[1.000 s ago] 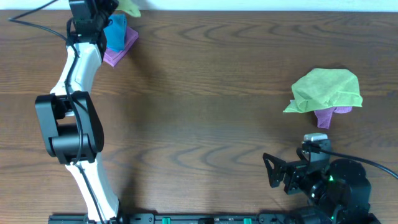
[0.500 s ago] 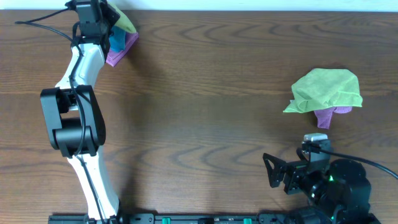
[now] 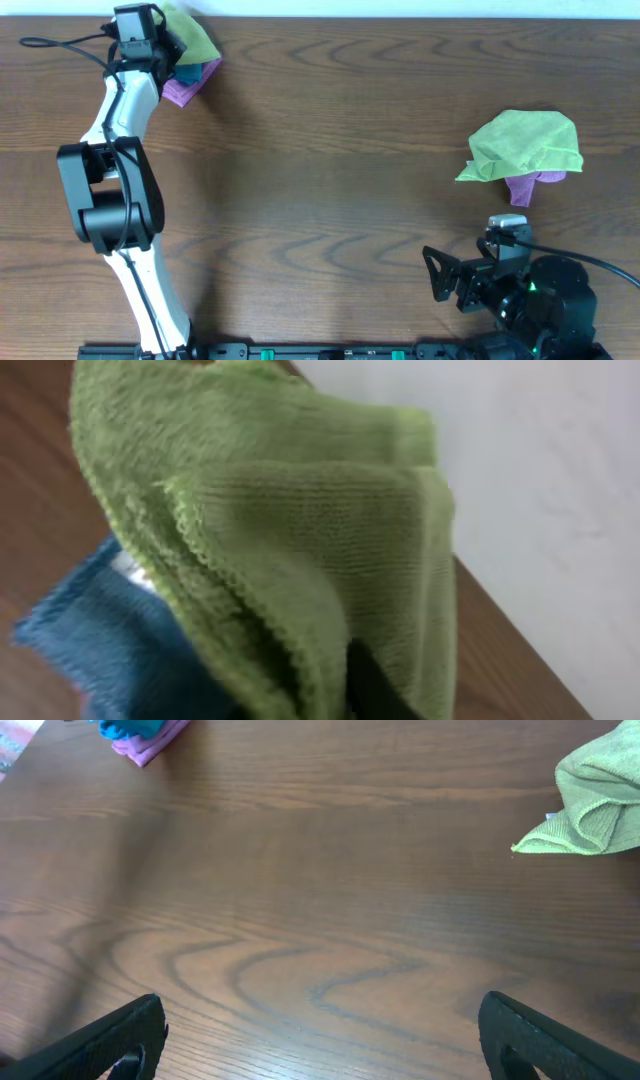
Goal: Fold the cloth
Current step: 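Carry the folded towel with the left gripper onto the blue-pink cloth stack, then release the towel on the stack and pull the left arm back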
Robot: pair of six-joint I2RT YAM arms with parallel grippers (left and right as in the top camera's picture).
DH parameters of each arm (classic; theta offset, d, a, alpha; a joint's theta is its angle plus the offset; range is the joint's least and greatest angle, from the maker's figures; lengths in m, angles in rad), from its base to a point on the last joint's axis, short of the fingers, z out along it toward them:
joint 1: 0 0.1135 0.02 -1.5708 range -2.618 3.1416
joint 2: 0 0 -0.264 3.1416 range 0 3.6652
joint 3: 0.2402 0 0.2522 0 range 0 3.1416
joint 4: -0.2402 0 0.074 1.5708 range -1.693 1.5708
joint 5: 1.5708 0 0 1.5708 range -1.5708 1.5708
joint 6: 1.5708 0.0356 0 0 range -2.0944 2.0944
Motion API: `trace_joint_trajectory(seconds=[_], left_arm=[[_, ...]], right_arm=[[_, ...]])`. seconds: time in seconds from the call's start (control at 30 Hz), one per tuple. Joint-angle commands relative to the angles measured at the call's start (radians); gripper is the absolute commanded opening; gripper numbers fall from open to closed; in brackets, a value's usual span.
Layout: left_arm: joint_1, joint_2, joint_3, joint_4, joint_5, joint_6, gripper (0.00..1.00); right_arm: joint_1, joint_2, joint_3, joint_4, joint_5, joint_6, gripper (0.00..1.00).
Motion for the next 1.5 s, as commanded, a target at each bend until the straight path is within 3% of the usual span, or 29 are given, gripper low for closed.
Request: trace_joint_trajectory(seconds=[0.0, 0.13, 0.47, 0.57, 0.77, 1.07, 1.17, 1.33, 1.47], left_arm=[[0.019, 0.006, 0.016, -0.025, -0.013, 0.015, 0.23], [0.038, 0.006, 0.016, -0.056, -0.010, 0.015, 0.34], [0.067, -0.005, 0.016, -0.143, -0.003, 0.086, 0.48], [0.076, -0.021, 0.016, -0.163, -0.003, 0.113, 0.58], [0.101, -0.084, 0.016, -0.208, -0.013, 0.172, 0.76], [0.137, -0.207, 0.016, -0.290, -0.014, 0.213, 0.88], [0.137, -0.261, 0.016, -0.347, -0.010, 0.238, 0.96], [0.135, -0.350, 0.016, -0.474, -0.002, 0.356, 0.95], [0.135, -0.406, 0.016, -0.573, 0.038, 0.359, 0.95]], right_arm=[[-0.007, -0.003, -0.006, -0.002, 0.006, 0.010, 0.99], [-0.007, -0.003, -0.006, -0.002, 0.006, 0.010, 0.99], [-0.007, -0.003, -0.006, -0.002, 0.006, 0.010, 0.99], [-0.007, -0.003, -0.006, -0.002, 0.006, 0.010, 0.99], [-0.007, -0.003, -0.006, -0.002, 0.006, 0.010, 0.99], [-0.007, -0.003, -0.006, -0.002, 0.006, 0.010, 0.99], [-0.007, -0.003, -0.006, -0.002, 0.006, 0.010, 0.99], [-0.007, -0.003, -0.006, -0.002, 0.006, 0.010, 0.99], [-0.007, -0.003, -0.006, -0.002, 0.006, 0.010, 0.99]])
